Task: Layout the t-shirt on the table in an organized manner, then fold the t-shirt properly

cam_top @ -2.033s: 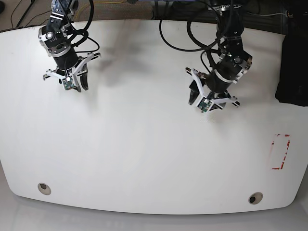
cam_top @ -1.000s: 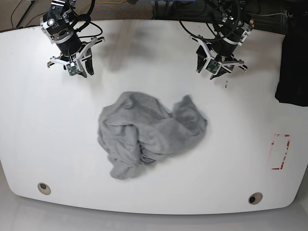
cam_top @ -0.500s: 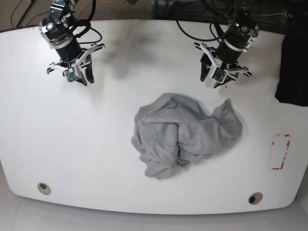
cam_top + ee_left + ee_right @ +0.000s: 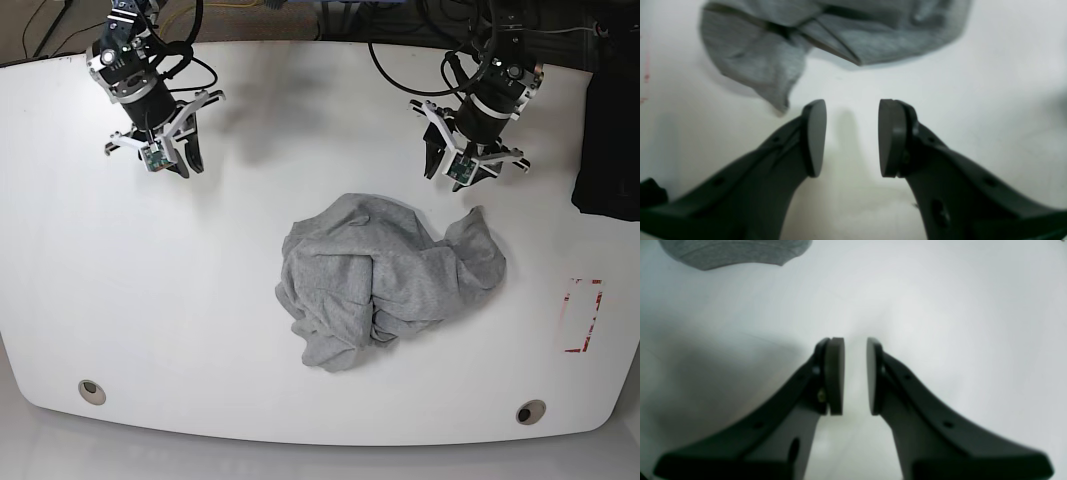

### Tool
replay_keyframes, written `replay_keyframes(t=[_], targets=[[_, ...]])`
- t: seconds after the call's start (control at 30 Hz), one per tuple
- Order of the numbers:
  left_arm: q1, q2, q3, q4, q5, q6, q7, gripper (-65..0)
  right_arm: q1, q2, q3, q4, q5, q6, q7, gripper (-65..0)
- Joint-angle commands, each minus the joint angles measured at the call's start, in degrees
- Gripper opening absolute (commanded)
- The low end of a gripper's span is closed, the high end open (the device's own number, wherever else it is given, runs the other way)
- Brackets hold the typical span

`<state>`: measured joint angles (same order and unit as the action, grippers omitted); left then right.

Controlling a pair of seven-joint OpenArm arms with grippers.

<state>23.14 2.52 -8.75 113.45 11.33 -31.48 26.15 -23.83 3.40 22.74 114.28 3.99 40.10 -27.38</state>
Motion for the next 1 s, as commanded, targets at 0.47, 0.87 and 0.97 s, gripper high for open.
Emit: replay_keyframes(t=[0.47,0.87,0.97], targets=[[-14.12,0.24,-5.18,-0.88,-0.83,0.14,9.94,-40.8,16.93,-0.19,-6.52,-0.92,1.24,-0.10,-11.88,-52.0],[-17.73,-0.02,-10.02,-0.96,-0.83,0.14,12.84,-40.8,29.77,-4.41,-11.18,-9.44,0.80,-0.10,-15.83,-23.9],[-17.90,-0.02,-11.86,-0.96,-0.83,-0.03,12.84,-40.8,33.29,-4.85,-13.82,-13.84,0.80,-0.10,-15.83,-21.7]])
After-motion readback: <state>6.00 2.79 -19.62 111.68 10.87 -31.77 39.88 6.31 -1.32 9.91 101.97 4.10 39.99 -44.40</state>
